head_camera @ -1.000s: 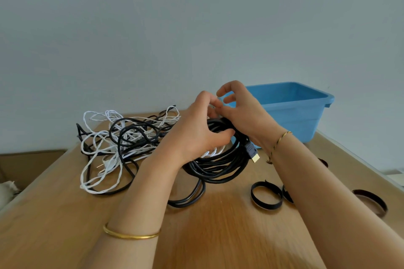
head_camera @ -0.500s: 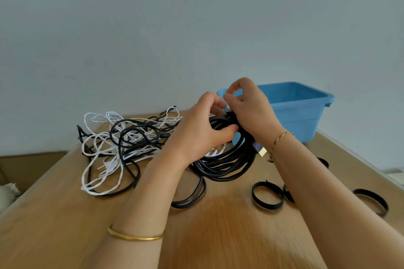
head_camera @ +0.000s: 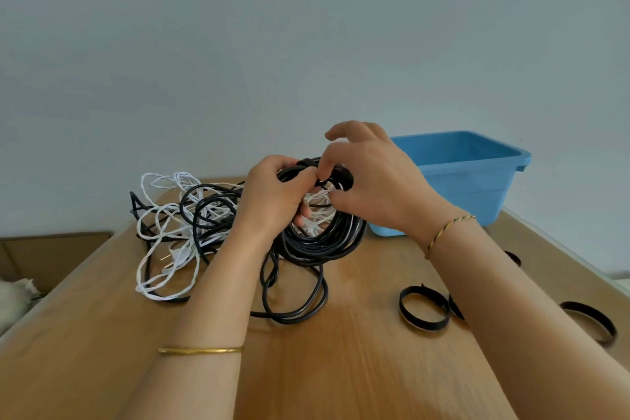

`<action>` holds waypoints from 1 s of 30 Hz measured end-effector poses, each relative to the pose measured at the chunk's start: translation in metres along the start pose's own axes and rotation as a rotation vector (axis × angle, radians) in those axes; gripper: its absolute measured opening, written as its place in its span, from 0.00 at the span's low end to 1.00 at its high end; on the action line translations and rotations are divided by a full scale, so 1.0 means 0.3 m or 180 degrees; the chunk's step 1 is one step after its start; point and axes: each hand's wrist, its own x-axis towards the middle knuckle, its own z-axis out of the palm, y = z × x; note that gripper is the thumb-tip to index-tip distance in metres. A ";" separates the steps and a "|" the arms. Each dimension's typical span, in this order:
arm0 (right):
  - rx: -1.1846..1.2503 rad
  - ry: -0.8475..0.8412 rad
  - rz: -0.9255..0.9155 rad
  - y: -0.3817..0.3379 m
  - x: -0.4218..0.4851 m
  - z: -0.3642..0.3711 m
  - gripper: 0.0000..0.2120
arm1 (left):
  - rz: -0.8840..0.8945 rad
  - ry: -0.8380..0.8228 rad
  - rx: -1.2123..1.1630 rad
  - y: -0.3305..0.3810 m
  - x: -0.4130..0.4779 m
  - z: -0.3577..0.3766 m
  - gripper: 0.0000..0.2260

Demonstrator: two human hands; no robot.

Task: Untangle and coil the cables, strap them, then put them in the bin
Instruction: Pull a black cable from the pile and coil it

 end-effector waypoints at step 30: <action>0.0921 -0.0132 0.0212 0.063 -0.009 -0.018 0.15 | -0.0559 -0.1073 -0.0339 0.042 -0.022 0.016 0.08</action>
